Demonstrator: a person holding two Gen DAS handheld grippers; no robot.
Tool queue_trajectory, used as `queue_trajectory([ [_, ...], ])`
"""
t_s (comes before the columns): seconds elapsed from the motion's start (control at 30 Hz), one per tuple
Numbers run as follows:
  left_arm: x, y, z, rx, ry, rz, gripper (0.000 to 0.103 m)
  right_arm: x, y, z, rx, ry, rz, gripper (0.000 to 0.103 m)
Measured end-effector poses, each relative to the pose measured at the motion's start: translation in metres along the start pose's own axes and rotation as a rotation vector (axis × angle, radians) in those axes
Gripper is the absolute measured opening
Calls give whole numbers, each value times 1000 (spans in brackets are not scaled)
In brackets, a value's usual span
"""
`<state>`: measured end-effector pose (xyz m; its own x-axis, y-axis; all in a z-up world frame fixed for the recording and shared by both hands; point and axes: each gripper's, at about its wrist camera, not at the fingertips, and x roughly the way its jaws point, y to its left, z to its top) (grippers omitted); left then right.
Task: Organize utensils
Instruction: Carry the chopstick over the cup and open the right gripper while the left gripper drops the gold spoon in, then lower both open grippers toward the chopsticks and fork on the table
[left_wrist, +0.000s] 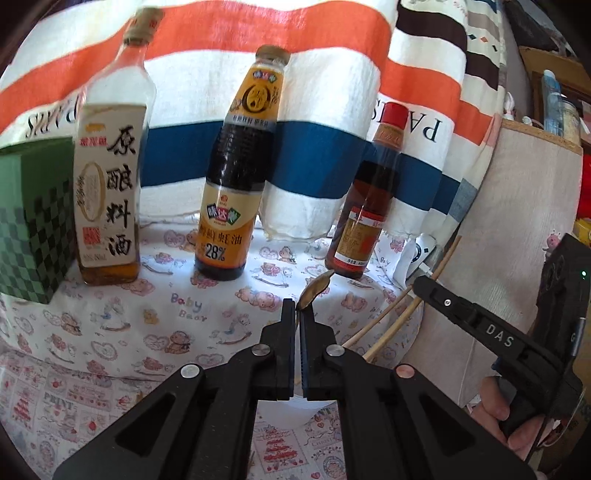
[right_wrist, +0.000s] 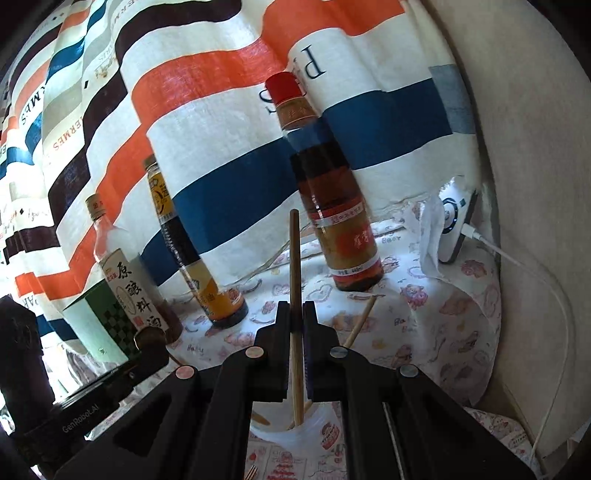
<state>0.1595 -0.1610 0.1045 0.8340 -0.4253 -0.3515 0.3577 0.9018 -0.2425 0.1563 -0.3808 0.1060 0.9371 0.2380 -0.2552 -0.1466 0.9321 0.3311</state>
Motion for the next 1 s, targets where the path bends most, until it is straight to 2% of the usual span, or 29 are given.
queue_trajectory([
  [0.17,-25,-8,8,117,-38,90,13,7,11,-3,-13,84,47,7],
  [0.27,-28,-4,11,114,-32,103,18,9,18,-7,-42,100,40,8],
  [0.4,-32,6,12,84,-28,110,19,8,22,-7,-59,106,38,11],
  [0.43,-37,7,12,89,-33,112,20,7,22,-6,-58,106,40,14],
  [0.47,-43,8,12,99,-42,119,26,7,22,-5,-55,105,39,20],
  [0.5,-51,8,11,111,-55,132,37,5,22,-4,-50,100,35,23],
  [0.57,-69,11,9,122,-88,168,49,0,23,-2,-47,84,36,30],
  [0.63,-87,16,7,129,-110,228,53,-7,26,1,-50,72,41,31],
  [0.7,-106,23,2,127,-142,284,64,-17,32,5,-52,54,46,31],
  [0.83,-135,36,-9,120,-179,352,80,-48,56,11,-90,-10,57,36],
  [0.9,-148,44,-15,99,-173,356,85,-65,71,11,-107,-21,45,36],
  [0.93,-155,48,-18,93,-182,351,86,-74,78,10,-106,-34,62,36],
  [1.0,-168,52,-26,93,-214,371,96,-93,92,3,-121,-55,111,40],
])
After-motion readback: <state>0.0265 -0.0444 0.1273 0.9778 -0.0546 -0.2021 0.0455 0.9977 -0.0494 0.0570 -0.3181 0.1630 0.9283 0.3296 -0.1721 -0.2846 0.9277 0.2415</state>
